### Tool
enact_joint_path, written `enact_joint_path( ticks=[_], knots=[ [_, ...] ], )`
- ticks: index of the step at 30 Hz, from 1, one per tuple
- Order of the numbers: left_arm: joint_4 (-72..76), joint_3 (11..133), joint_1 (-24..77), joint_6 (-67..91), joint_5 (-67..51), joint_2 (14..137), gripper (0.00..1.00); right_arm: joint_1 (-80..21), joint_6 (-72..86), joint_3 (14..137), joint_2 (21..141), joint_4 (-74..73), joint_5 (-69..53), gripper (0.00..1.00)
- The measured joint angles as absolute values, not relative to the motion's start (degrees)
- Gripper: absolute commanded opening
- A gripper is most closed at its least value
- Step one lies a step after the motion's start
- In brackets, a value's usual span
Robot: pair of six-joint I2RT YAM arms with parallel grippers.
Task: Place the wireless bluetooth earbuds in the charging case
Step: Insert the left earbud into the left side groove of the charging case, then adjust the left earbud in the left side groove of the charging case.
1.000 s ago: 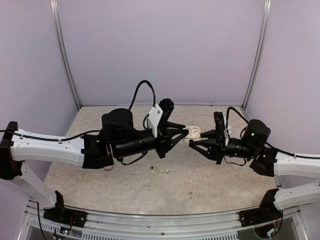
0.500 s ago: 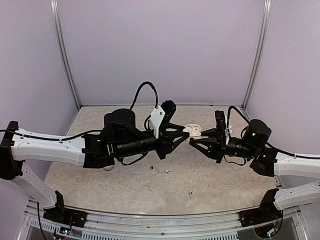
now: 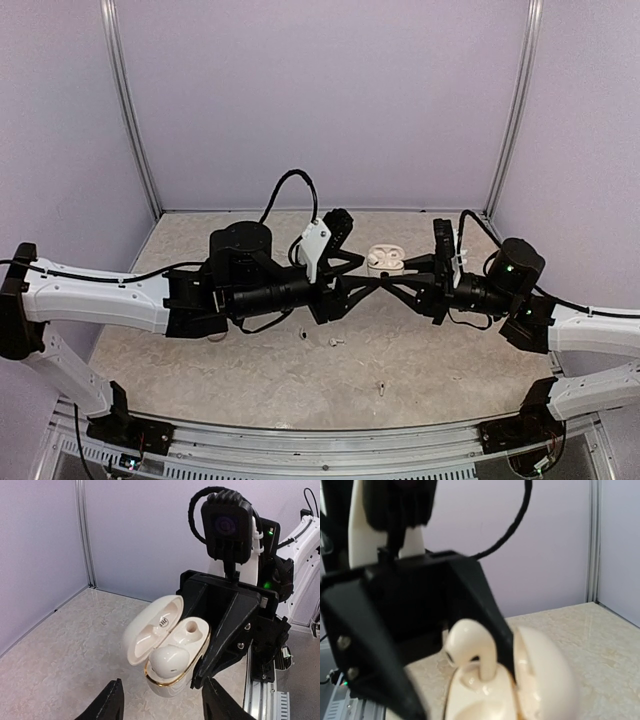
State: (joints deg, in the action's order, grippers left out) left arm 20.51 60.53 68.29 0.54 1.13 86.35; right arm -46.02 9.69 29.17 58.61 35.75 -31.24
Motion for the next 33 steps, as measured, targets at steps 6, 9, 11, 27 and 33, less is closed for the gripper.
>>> enact_joint_path(
  ticks=[6,9,11,27,33],
  knots=[
    [19.1,57.0,68.3,-1.5,-2.2,83.2,0.67,-46.0,9.4,29.2,58.6,35.9,-31.7,0.00],
    [17.8,55.7,68.2,-2.0,-2.9,80.7,0.69,-46.0,8.6,29.2,58.6,35.5,-32.5,0.00],
    [17.2,55.5,67.9,-2.0,-3.0,79.0,0.69,-46.0,8.2,29.2,58.6,35.0,-33.2,0.00],
    [14.4,59.6,65.6,-0.6,-6.5,77.9,0.67,-46.0,5.8,31.3,60.2,32.2,-39.9,0.00],
    [14.0,60.4,65.6,-0.4,-6.4,79.5,0.65,-46.0,5.6,31.3,60.2,31.9,-40.7,0.00]
  ],
)
